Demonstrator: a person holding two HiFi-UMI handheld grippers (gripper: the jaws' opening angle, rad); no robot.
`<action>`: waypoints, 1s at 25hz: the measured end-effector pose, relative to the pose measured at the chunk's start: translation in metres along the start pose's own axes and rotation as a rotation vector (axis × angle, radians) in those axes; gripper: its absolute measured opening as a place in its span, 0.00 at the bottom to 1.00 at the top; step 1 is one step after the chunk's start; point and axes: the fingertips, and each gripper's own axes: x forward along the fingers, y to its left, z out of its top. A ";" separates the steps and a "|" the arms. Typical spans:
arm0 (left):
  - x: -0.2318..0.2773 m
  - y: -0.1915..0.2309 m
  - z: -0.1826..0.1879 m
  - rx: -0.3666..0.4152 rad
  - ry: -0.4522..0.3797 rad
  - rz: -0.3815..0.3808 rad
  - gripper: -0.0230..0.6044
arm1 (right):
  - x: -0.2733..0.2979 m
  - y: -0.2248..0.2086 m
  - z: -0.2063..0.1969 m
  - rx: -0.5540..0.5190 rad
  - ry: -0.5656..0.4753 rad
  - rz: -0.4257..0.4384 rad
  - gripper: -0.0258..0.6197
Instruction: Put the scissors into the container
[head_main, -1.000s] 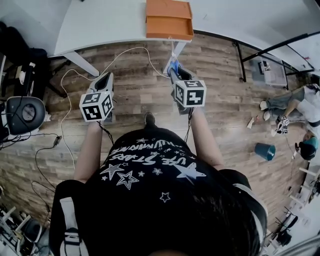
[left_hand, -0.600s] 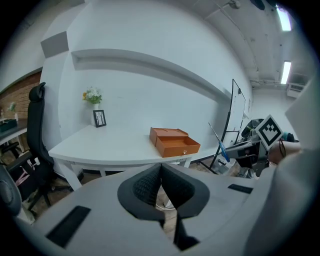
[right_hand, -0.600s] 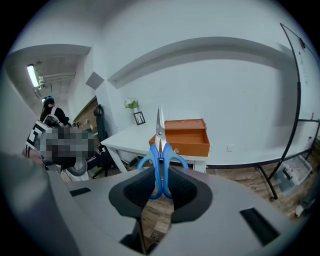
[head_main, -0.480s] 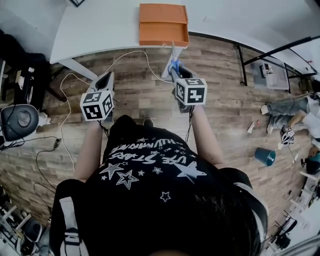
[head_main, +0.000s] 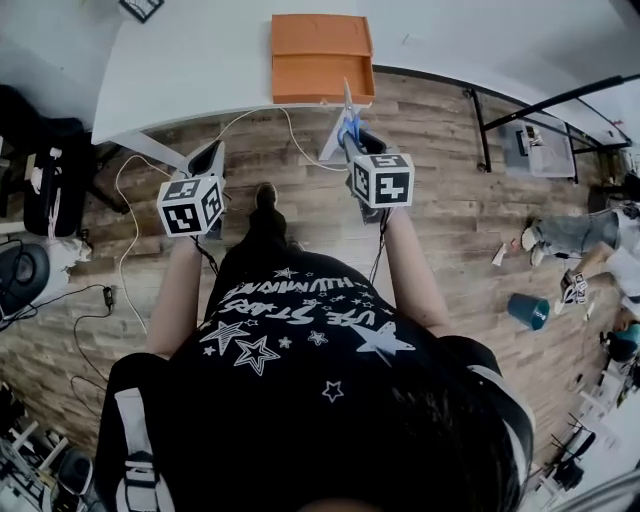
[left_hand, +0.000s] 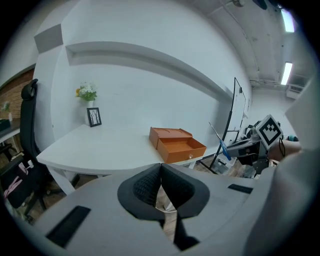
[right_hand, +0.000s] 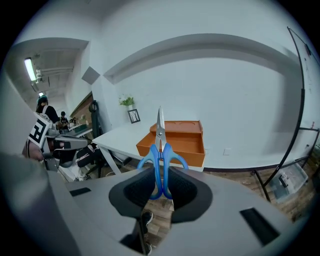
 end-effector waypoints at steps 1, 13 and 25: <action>0.005 0.001 0.003 -0.002 -0.004 -0.006 0.07 | 0.002 -0.002 0.002 -0.019 0.006 -0.004 0.20; 0.063 0.034 0.042 -0.006 -0.006 -0.054 0.07 | 0.051 -0.031 0.047 -0.559 0.160 -0.027 0.20; 0.112 0.060 0.072 -0.003 0.025 -0.087 0.07 | 0.097 -0.055 0.037 -1.018 0.474 0.085 0.20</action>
